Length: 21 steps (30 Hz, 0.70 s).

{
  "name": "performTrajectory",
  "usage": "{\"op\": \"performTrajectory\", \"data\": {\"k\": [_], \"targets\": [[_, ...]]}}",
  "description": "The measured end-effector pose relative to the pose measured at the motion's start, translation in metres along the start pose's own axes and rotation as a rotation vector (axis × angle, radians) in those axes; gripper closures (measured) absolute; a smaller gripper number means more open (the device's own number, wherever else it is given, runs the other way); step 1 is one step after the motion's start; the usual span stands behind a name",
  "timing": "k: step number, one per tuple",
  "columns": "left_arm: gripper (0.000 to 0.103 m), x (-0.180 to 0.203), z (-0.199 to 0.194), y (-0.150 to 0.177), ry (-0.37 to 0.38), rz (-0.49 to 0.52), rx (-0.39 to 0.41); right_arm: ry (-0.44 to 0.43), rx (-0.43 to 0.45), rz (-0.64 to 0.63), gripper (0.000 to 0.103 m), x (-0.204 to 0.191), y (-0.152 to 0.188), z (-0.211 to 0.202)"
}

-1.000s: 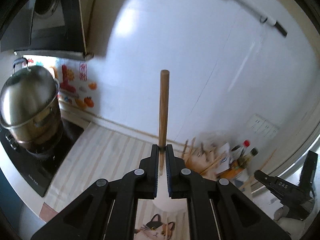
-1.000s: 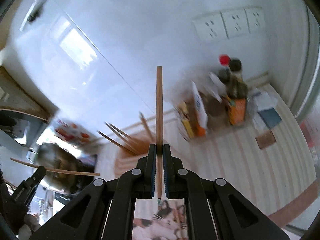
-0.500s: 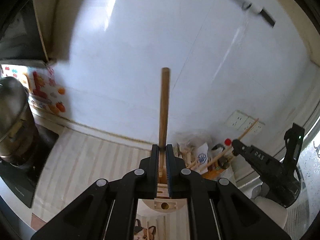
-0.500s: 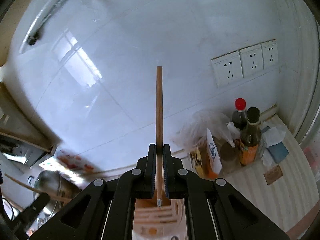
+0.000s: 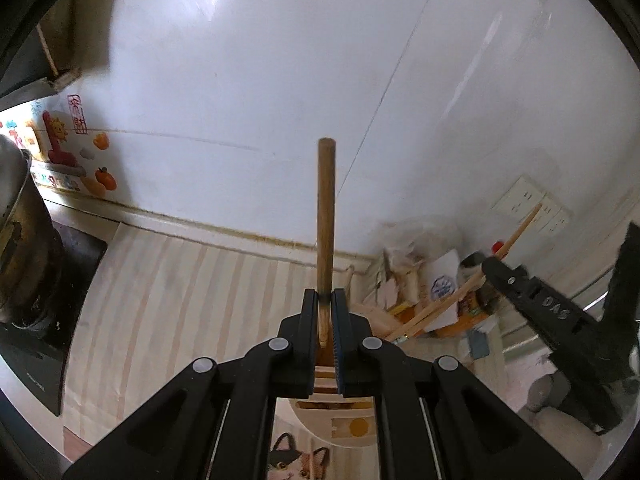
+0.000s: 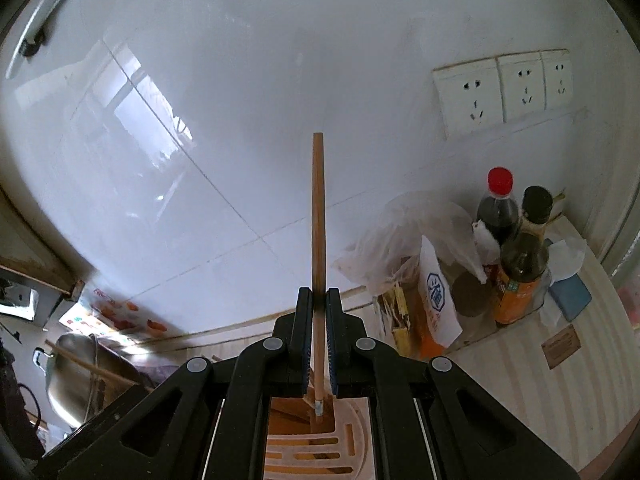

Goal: Organize utensils
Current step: 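Lower the chopsticks into the holder and open both tools, then move both tools back down to the chopsticks on the mat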

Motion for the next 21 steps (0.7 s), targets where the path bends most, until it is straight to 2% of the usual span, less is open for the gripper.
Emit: {"op": "performTrajectory", "data": {"k": [4,6,8,9,10,12,14,15,16,18,21], "targets": [[0.096,0.003,0.002,0.004,0.014,-0.005,-0.04,-0.013,-0.075,-0.01,0.095,0.0,0.009,0.013],[0.093,0.003,-0.007,0.003,0.005,0.0,-0.03,-0.019,-0.117,-0.006,0.089,0.002,0.014,0.017],[0.083,0.003,-0.017,0.002,-0.03,0.013,-0.007,-0.014,-0.123,0.0,0.059,0.007,0.018,0.013],[0.065,0.001,-0.026,0.001,-0.059,0.021,0.011,-0.014,-0.12,0.008,0.055,0.01,0.019,0.01],[0.04,-0.001,-0.03,0.0,-0.075,0.021,0.024,-0.015,-0.114,0.02,0.053,0.015,0.02,0.004],[0.021,-0.011,-0.046,0.001,-0.12,0.019,0.08,-0.02,-0.112,0.038,0.053,0.024,0.022,-0.008],[0.018,-0.023,-0.057,0.006,-0.156,0.01,0.127,-0.013,-0.105,0.037,0.053,0.033,0.027,-0.024],[0.006,-0.028,-0.06,0.01,-0.175,0.009,0.135,-0.007,-0.104,0.034,0.053,0.037,0.03,-0.029],[0.0,-0.033,-0.059,0.014,-0.19,0.01,0.133,0.005,-0.105,0.03,0.053,0.043,0.035,-0.036],[0.0,-0.041,-0.054,0.027,-0.231,0.024,0.118,0.018,-0.111,0.026,0.052,0.052,0.045,-0.044],[0.0,-0.05,-0.031,0.056,-0.279,0.057,0.051,0.055,-0.12,-0.008,0.041,0.066,0.069,-0.051]]}}
Point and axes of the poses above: each gripper's, at about its wrist camera, not at the fingertips, and z roughly the way its jaws point, x to its right, y to its underside, the point moved 5 cm from there along z, roughly the way its jaws point, and after that the axes turned 1 degree about -x, right-handed, at the moved point
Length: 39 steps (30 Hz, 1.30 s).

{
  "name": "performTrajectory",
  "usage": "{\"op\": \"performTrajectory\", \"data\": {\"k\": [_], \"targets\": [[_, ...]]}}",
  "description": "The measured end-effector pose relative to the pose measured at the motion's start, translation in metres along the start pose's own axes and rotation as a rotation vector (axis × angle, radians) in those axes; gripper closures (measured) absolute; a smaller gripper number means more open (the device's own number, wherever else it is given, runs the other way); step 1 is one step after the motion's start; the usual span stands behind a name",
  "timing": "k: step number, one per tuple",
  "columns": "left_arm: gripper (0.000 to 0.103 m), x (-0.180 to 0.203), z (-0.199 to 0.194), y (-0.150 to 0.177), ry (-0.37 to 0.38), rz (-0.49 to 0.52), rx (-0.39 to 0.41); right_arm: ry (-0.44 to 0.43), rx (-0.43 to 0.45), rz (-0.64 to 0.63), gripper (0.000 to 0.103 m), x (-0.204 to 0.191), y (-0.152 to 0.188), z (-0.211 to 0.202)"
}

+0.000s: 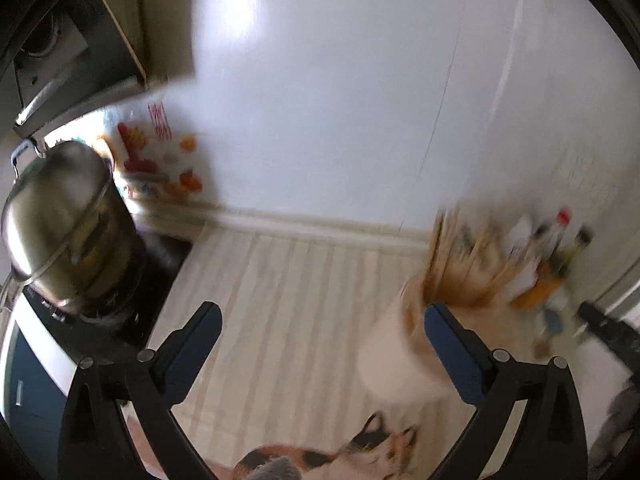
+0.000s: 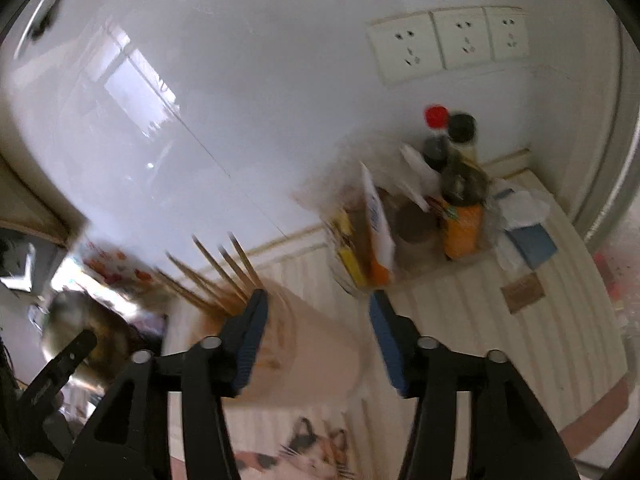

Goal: Organize utensils
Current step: 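Move both tools back down to the chopsticks on the mat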

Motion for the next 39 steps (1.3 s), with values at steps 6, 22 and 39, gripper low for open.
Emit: {"op": "performTrajectory", "data": {"k": [6,22,39], "targets": [[0.0,0.01,0.076,0.1,-0.069,0.092,-0.223,0.061,-0.206,-0.03,0.039,0.034,0.086,0.046],[0.008,0.035,0.143,0.218,-0.046,0.106,-0.5,0.177,-0.565,-0.17,0.079,0.071,0.236,0.146],[0.092,0.132,0.143,0.249,0.091,0.286,-0.557,0.275,-0.55,-0.095,0.093,0.159,0.233,0.107]]}}
Point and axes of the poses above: each gripper's, at about its wrist camera, not at the fingertips, and z roughly the way its jaws point, x to its right, y to its underside, the point moved 5 cm from there along z, roughly the way its jaws point, and after that the axes turned 1 degree about -x, right-handed, at the moved point
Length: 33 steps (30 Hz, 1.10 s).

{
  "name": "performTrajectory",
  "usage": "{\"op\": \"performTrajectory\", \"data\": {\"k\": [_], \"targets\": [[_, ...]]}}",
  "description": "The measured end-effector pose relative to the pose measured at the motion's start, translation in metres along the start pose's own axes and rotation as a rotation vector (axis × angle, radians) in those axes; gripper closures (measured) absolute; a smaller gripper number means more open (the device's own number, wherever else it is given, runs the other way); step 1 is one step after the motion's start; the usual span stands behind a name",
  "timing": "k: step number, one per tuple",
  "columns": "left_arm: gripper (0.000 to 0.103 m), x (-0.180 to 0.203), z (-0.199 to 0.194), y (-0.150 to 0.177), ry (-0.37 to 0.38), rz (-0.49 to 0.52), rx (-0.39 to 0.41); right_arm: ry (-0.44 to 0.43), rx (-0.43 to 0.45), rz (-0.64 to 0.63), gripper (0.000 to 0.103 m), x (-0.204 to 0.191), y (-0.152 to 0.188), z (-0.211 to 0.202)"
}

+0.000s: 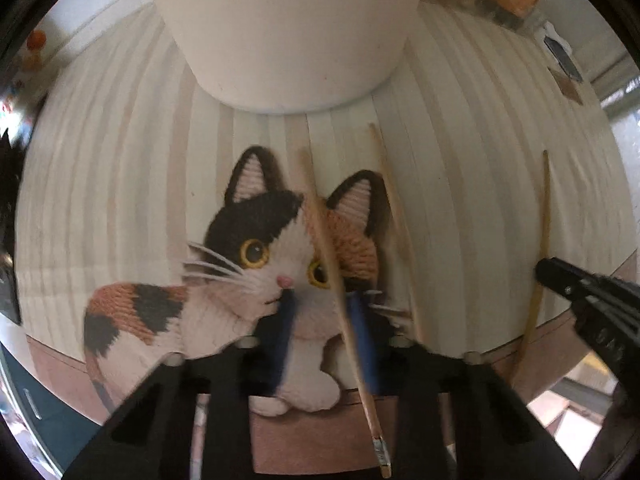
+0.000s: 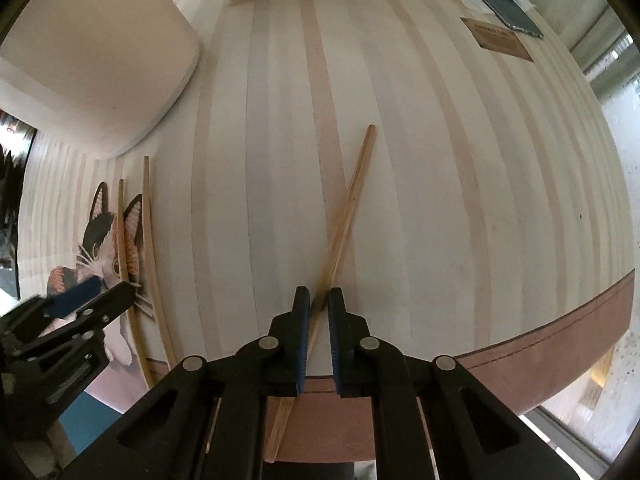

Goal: Organize utensils
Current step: 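Move both tools back down to the chopsticks on the mat, then close the left tool on a chopstick while the right tool grasps another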

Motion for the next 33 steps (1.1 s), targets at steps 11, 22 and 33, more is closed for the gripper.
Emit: {"op": "performTrajectory", "data": {"k": [11,22,33], "targets": [[0.098,-0.065,-0.003,0.003,-0.036,-0.097,-0.022,0.02,0.008,-0.055,0.094,-0.037,0.013,0.01],[0.098,-0.091,0.004,0.043,0.002,-0.137,-0.045,0.015,-0.123,-0.144,0.084,-0.066,0.023,0.018],[0.097,-0.092,-0.002,0.028,0.015,-0.144,-0.056,0.02,-0.098,-0.134,0.065,-0.118,0.004,0.022]]}}
Point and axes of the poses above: each gripper's, at about its wrist camera, not at the fingertips, and z roughly the way its jaws point, x to its right, y to its underside, the point moved 5 cm from there along z, roughly the way its jaws point, and after that the axes turned 1 degree about -x, right-handed, at the moved point
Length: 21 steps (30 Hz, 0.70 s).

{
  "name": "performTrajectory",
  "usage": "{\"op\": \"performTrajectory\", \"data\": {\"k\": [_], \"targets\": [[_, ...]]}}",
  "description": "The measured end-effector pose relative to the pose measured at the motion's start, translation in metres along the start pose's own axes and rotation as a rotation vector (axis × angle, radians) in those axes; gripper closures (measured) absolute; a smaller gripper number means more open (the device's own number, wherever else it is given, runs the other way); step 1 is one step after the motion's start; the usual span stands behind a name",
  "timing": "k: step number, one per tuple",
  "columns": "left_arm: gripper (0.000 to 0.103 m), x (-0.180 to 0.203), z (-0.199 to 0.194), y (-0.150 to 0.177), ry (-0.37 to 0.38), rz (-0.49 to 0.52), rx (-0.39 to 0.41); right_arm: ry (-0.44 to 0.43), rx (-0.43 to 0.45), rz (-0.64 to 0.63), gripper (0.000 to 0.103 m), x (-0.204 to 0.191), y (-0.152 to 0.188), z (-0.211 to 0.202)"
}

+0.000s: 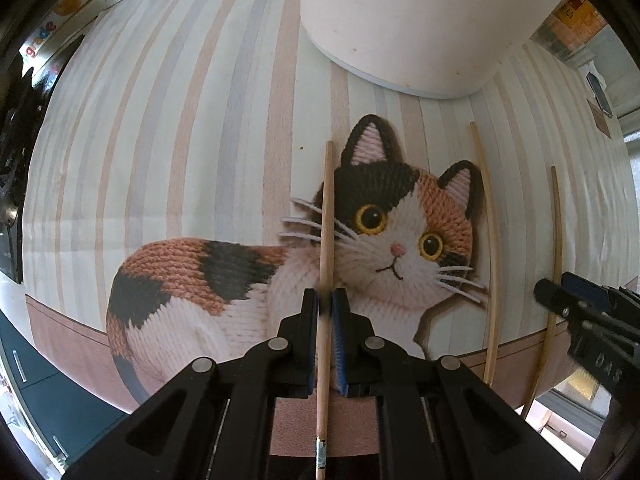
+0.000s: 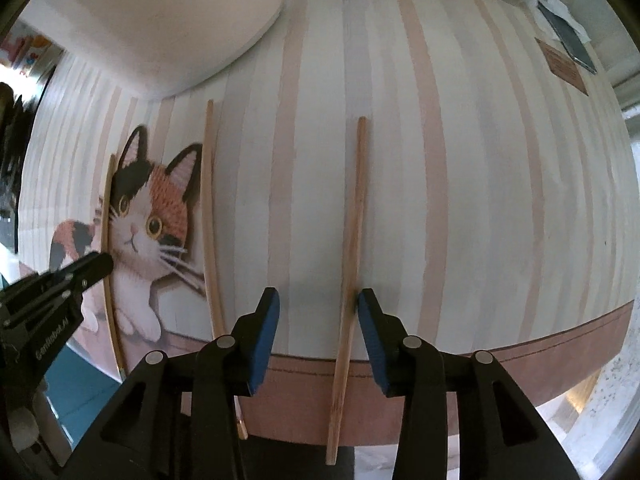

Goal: Organize utensils
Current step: 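Close the left tool on a chopstick while the right tool grasps another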

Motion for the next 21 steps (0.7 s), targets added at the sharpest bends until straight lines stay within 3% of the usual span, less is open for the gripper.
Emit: {"op": "performTrajectory", "data": {"k": [2,4,15,21], "targets": [[0.097,0.0,0.0,-0.003,-0.004,0.003,0.003,0.026,0.015,0.005,0.085,0.004,-0.005,-0.002],[0.097,0.005,0.0,-0.006,-0.011,0.01,0.005,0.03,0.027,0.012,0.094,0.013,-0.009,-0.007],[0.099,0.016,-0.001,-0.022,-0.029,0.044,0.021,0.054,0.041,-0.002,0.096,0.007,-0.016,-0.005],[0.099,0.016,-0.044,-0.029,-0.043,0.037,0.157,-0.033,0.119,0.081,0.096,0.039,-0.012,-0.035]]}}
Point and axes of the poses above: each gripper's, at about its wrist camera, not at the fingertips, and z roughly the way its jaws point, x to its right, y to its underside, the point moved 5 cm from there along z, roughly the way its jaws point, and after that the axes turned 1 degree about -x, right-handed, at the moved point
